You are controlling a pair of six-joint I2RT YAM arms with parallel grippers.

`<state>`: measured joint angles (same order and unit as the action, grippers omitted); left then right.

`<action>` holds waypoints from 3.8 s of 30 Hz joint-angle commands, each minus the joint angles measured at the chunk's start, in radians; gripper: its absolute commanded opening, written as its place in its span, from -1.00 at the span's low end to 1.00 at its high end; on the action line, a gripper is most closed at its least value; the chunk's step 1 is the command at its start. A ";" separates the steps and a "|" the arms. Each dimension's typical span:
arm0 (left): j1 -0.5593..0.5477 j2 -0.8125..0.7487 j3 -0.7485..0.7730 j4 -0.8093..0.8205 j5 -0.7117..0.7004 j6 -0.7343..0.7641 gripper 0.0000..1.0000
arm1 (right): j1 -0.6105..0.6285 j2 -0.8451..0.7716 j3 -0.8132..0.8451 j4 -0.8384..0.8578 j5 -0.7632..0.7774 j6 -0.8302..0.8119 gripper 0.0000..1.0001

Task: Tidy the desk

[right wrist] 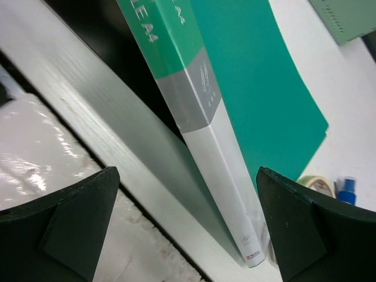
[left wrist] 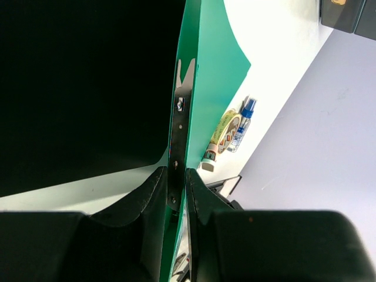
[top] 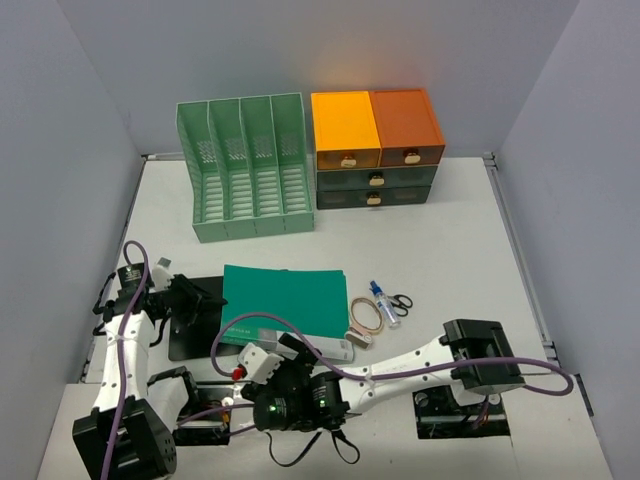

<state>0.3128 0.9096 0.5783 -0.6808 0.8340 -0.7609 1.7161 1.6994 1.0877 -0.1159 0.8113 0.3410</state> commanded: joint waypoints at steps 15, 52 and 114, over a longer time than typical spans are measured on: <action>-0.017 -0.026 0.042 0.002 0.043 -0.017 -1.00 | -0.028 0.199 0.170 0.175 0.327 -0.263 0.79; -0.027 -0.075 0.309 -0.128 -0.143 0.209 0.60 | -0.093 0.149 0.321 0.128 0.249 -0.381 -1.00; -0.132 -0.105 0.239 -0.183 -0.317 0.176 0.62 | -0.752 0.130 0.973 0.528 -0.141 -0.577 -1.00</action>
<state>0.2014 0.7969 0.7853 -0.8850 0.4966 -0.5966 1.0331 1.8240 2.0546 0.0690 0.6572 -0.1854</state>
